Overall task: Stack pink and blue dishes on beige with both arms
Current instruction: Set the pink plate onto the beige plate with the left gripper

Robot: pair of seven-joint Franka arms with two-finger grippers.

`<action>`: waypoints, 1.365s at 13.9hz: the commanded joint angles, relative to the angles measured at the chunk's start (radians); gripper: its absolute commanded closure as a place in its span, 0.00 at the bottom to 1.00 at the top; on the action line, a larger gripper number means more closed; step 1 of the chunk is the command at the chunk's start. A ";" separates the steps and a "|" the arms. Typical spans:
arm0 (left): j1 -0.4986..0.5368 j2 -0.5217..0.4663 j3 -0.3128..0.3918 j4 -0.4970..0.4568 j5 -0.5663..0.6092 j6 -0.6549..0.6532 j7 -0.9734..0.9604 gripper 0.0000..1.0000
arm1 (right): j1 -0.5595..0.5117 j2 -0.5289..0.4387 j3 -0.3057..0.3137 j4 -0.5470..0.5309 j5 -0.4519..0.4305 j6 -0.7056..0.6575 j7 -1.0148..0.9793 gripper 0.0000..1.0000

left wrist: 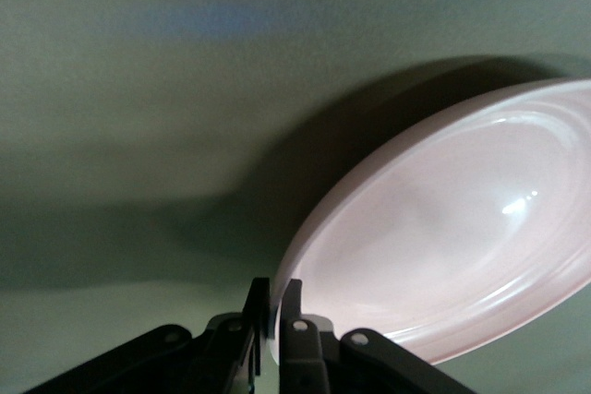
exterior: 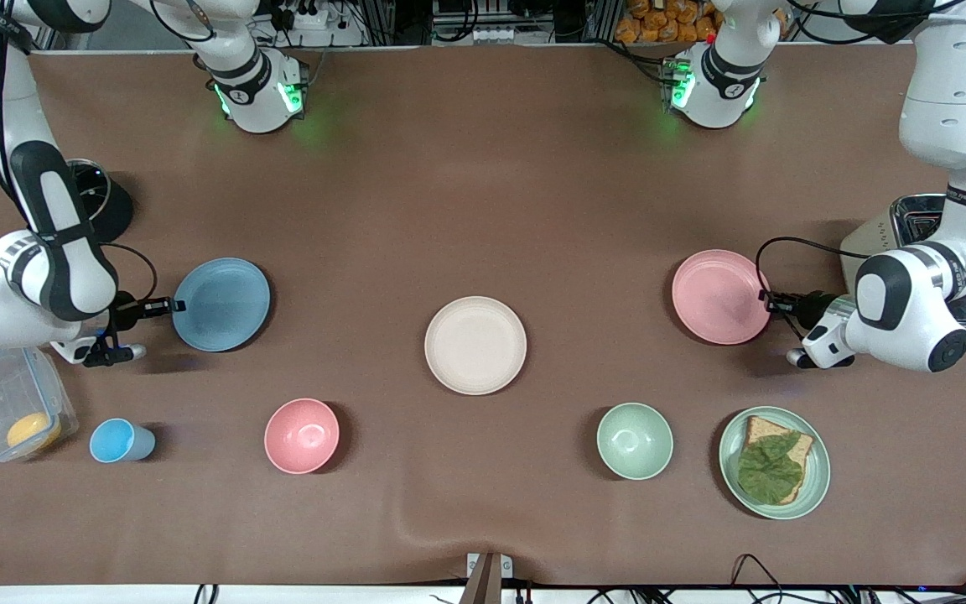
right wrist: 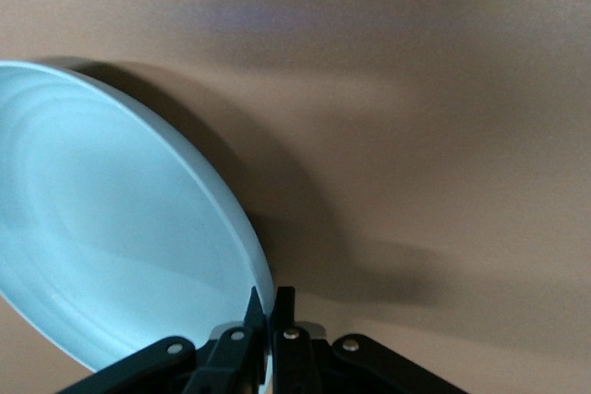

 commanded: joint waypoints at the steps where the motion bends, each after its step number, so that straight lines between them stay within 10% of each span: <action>1: 0.006 -0.049 -0.040 0.034 -0.021 -0.076 0.010 1.00 | -0.010 0.009 0.008 0.045 0.025 -0.049 -0.016 1.00; 9: -0.043 -0.088 -0.307 0.256 -0.102 -0.213 -0.354 1.00 | -0.010 0.006 0.008 0.125 0.025 -0.168 -0.008 1.00; 19: -0.380 0.137 -0.303 0.304 -0.252 0.411 -0.519 1.00 | -0.008 0.003 0.007 0.171 0.024 -0.218 -0.008 1.00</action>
